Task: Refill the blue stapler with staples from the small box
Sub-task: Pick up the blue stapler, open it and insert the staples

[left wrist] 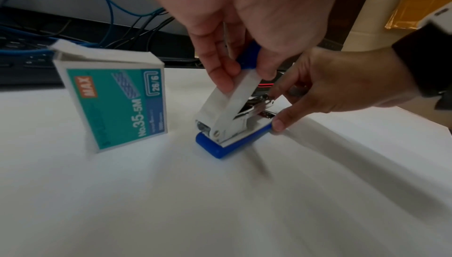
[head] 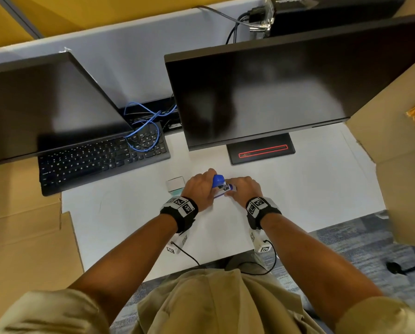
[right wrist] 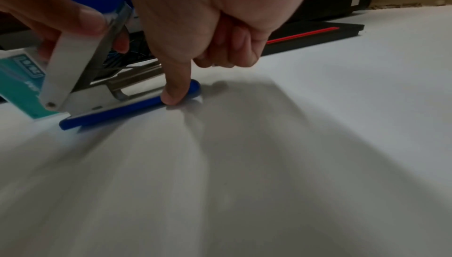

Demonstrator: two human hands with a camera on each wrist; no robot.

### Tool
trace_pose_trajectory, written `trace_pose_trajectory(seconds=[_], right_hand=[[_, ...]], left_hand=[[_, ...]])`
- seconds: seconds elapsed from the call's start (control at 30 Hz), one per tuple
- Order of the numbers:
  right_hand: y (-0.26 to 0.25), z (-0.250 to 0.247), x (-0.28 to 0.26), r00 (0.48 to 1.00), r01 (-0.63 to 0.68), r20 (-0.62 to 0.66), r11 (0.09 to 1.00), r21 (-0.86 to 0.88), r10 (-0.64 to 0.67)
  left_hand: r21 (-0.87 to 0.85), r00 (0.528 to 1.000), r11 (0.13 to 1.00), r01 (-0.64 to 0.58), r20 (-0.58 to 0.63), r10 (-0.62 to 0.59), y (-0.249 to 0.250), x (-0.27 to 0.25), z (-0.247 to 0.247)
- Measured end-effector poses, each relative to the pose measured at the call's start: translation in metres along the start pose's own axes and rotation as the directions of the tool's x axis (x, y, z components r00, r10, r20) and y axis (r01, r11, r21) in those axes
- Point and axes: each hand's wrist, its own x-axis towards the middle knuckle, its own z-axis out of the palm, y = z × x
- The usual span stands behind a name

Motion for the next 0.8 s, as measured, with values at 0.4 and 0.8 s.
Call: trace_pose_trajectory(seconds=[0.4,0.8], right_hand=[[0.014,-0.005,0.007,0.993,0.11,0.051,0.981,-0.16,-0.103],[0.012,0.007,-0.003,0.96,0.274,0.026,0.918,-0.288,-0.278]], left_hand=[[-0.232,0.999,0.972,-0.037,-0.044,0.027,-0.018,-0.038,-0.012],[-0.205,0.988,0.967,-0.148,-0.069,0.137,-0.029,-0.043,-0.008]])
